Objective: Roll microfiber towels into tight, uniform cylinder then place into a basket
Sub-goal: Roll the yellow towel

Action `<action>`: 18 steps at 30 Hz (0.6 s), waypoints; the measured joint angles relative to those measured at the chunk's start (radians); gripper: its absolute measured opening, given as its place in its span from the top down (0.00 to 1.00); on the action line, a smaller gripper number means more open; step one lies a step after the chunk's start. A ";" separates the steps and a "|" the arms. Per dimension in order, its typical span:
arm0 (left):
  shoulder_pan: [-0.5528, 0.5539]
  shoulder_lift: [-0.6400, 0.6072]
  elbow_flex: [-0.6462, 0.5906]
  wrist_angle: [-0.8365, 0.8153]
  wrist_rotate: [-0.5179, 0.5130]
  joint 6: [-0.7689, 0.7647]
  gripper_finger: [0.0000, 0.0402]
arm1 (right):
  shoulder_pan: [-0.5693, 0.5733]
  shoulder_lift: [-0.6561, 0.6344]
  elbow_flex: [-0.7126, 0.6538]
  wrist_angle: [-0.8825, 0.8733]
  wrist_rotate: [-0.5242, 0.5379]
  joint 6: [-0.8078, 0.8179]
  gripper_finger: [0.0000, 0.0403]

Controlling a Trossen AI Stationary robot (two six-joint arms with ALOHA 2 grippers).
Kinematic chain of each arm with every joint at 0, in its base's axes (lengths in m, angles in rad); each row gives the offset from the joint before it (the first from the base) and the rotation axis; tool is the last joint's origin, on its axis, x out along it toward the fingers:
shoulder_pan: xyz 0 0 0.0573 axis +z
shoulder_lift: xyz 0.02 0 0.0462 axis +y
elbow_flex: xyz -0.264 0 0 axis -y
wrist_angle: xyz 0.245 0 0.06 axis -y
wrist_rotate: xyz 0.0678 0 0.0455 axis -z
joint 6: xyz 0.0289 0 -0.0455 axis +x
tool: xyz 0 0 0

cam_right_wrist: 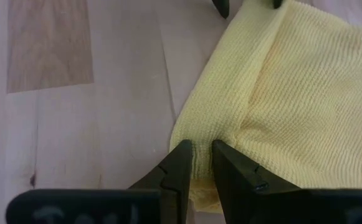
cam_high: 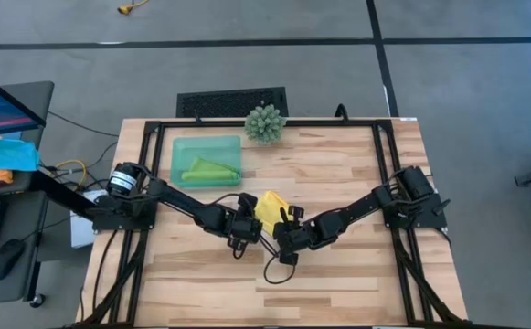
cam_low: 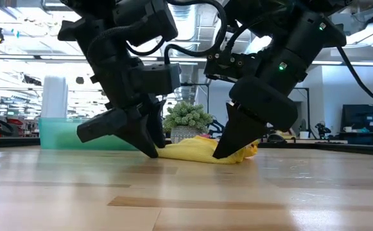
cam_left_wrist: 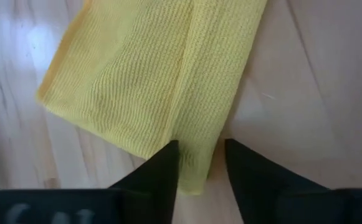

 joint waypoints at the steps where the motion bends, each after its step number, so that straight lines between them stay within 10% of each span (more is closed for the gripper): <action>1: -0.001 0.000 0.002 0.002 -0.009 0.000 0.66 | 0.000 0.000 0.000 0.000 0.000 0.000 0.77; 18: 0.062 -0.002 0.003 0.018 0.128 0.021 0.67 | 0.014 0.000 0.000 0.004 -0.008 -0.008 0.77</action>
